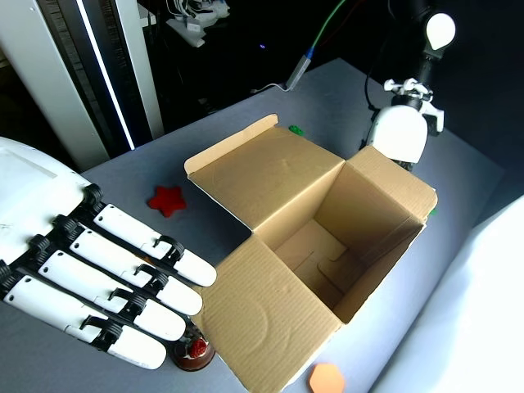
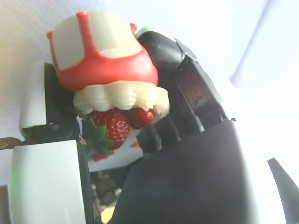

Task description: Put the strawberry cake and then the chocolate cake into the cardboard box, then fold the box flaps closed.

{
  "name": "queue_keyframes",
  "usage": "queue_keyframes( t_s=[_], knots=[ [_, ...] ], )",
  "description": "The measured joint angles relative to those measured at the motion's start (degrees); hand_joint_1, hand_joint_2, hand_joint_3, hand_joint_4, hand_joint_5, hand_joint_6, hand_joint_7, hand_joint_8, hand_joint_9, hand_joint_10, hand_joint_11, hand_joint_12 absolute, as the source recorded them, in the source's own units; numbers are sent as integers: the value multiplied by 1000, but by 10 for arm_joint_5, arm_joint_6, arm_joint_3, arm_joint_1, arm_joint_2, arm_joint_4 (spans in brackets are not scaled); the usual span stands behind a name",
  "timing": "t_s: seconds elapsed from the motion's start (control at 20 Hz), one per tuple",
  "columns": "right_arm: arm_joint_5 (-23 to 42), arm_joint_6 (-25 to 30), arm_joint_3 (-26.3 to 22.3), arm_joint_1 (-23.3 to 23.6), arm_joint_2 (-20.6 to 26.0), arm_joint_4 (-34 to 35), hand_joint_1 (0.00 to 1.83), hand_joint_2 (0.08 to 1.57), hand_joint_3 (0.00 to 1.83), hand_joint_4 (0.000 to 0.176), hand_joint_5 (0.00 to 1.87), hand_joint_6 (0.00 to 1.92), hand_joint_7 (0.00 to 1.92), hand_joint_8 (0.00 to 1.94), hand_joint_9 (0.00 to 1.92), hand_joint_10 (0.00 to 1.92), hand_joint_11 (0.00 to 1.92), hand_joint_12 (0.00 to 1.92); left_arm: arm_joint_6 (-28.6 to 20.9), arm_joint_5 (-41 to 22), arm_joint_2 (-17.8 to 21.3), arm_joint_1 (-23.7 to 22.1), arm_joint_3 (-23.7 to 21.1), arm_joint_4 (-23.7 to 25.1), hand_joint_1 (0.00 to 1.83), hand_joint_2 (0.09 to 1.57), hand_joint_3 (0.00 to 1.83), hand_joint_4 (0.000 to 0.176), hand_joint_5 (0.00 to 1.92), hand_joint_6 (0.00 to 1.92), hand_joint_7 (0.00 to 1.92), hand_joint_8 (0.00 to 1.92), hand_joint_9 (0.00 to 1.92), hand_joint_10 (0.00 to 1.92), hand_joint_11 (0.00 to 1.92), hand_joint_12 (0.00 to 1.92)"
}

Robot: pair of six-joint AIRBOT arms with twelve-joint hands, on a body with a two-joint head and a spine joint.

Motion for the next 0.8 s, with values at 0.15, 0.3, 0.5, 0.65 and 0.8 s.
queue_keyframes(
  t_s=[0.15, 0.3, 0.5, 0.65, 0.8],
  knots=[
    [0, 0, 0, 0, 0, 0, 1287, 1030, 21, 0, 32, 6, 100, 11, 49, 18, 15, 9, -26, -5, 24, -44, -11, 55, 1339, 1182, 0, 0, 823, 1225, 716, 1282, 921, 1324, 885, 1551],
    [0, 0, 0, 0, 0, 0, 1286, 1024, 17, 11, 26, 2, 97, 5, 37, 10, 2, 1, -42, -19, 46, -84, -37, 91, 1335, 1190, 2, 0, 812, 1238, 686, 1331, 905, 1349, 868, 1621],
    [0, 0, 0, 0, 0, 0, 1295, 1022, 16, 21, 27, 2, 57, 0, 31, 7, 0, 0, -57, -36, 64, -123, -52, 133, 1335, 1192, 2, 0, 816, 1225, 687, 1314, 897, 1377, 905, 1643],
    [0, 0, 0, 0, 0, 0, 1297, 980, 0, 27, 59, 13, 67, 7, 57, 15, 24, 17, -73, -49, 71, -163, -53, 171, 1344, 1185, 4, 0, 824, 1284, 715, 1218, 887, 1385, 941, 1582],
    [6, -12, 0, -3, 0, 0, 1279, 977, 0, 26, 16, 0, 54, 2, 61, 15, 25, 32, -85, -59, 71, -204, -53, 209, 1339, 1204, 0, 0, 849, 1310, 690, 1365, 769, 1355, 918, 1573]
  ],
)
